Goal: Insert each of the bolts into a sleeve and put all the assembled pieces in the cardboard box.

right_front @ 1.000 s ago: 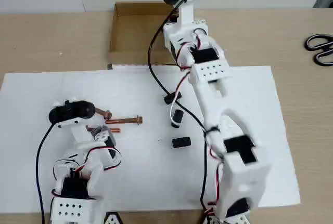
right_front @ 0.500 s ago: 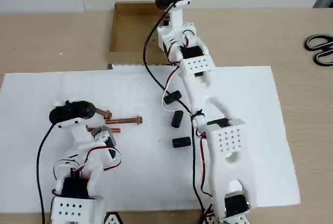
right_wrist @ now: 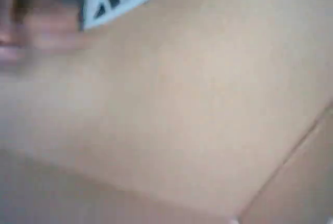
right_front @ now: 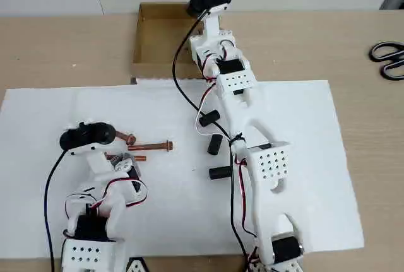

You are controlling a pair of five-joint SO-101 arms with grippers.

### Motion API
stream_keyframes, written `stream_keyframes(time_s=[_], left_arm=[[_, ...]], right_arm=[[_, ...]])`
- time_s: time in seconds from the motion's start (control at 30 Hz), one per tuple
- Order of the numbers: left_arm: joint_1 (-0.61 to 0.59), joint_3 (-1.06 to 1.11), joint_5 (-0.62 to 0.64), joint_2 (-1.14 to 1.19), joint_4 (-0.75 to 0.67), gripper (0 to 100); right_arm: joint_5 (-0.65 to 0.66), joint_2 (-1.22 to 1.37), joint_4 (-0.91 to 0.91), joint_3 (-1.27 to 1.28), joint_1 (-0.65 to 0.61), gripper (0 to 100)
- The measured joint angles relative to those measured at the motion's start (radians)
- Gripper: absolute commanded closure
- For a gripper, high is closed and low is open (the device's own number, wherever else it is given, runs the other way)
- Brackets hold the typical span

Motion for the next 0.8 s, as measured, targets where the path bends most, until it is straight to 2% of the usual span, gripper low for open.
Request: stream_keyframes(time_s=[0.5, 0.8], left_arm=[[0.000, 0.000, 0.000, 0.000, 0.000, 99], [0.000, 0.000, 0.000, 0.000, 0.000, 99]], right_arm=[[0.000, 0.005, 0.008, -0.072, -0.002, 81.9], [0.000, 0.005, 0.250, -0.301, -0.021, 81.9]])
